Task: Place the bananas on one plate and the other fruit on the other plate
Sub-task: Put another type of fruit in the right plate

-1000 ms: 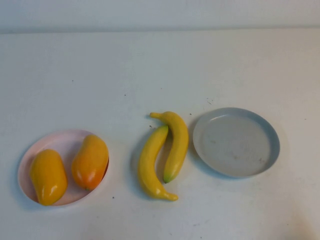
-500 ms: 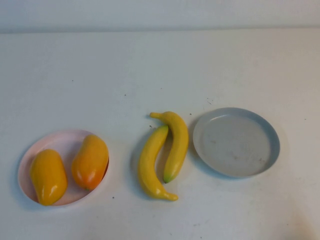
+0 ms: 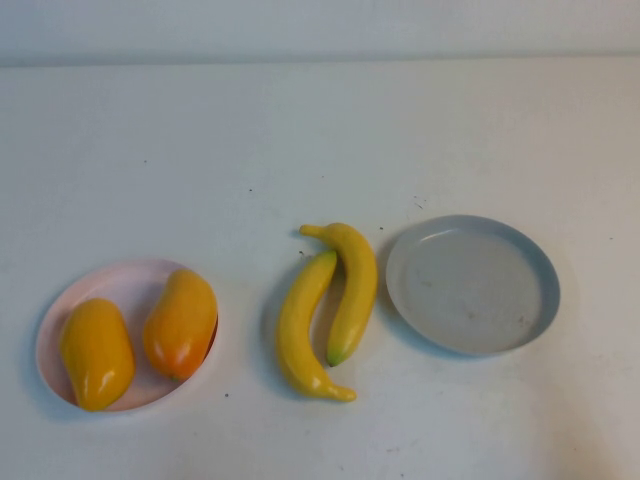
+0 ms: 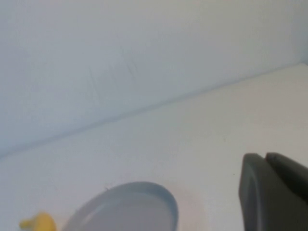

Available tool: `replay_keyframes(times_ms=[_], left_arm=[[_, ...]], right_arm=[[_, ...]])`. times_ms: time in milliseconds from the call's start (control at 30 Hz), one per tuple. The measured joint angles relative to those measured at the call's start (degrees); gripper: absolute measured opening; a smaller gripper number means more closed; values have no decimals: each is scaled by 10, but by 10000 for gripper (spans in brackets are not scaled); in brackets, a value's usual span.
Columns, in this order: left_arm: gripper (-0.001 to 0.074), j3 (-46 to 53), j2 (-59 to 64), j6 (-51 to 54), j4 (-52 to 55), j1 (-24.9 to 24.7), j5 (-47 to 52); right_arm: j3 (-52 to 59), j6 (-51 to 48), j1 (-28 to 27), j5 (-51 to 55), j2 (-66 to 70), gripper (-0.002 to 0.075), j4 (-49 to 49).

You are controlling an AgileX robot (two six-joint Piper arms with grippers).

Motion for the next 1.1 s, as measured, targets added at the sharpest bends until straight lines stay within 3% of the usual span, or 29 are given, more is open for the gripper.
replay_keyframes(times_ms=[200,367,733,967,1100], left_arm=[[1,0,0,0,0,0,0],[1,0,0,0,0,0,0],[0,0,0,0,0,0,1],[0,0,0,0,0,0,1],[0,0,0,0,0,0,1]], right_arm=[[0,0,0,-33,0,-15,129],[-57,0,0,83,15,-15,178],[-322,0,0,456,337,-15,84],[-449,-56,6,510,554,-15,64],[-518,-67,63,501,657,-15,63]])
